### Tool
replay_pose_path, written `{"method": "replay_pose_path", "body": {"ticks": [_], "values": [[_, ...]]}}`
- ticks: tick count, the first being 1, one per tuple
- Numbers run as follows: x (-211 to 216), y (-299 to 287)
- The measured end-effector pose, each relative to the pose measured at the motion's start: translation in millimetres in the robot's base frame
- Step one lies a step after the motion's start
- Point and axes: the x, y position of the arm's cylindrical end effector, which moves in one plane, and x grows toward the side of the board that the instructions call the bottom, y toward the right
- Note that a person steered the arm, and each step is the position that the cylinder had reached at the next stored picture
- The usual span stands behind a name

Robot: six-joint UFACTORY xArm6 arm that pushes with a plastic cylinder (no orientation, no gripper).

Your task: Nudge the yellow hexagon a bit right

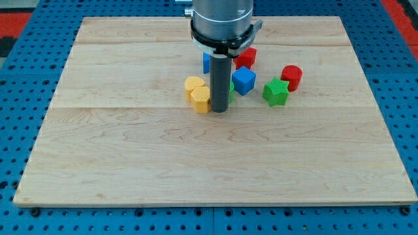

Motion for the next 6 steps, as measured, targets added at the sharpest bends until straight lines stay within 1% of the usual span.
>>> {"method": "replay_pose_path", "body": {"ticks": [1,2,3,4,5,6], "values": [[16.5,-21.3],[-5.3,-61.5],[-30.2,-72.5],[-24.2,-107.2],[-42.5,-147.6],[-66.8,-128.7]]}}
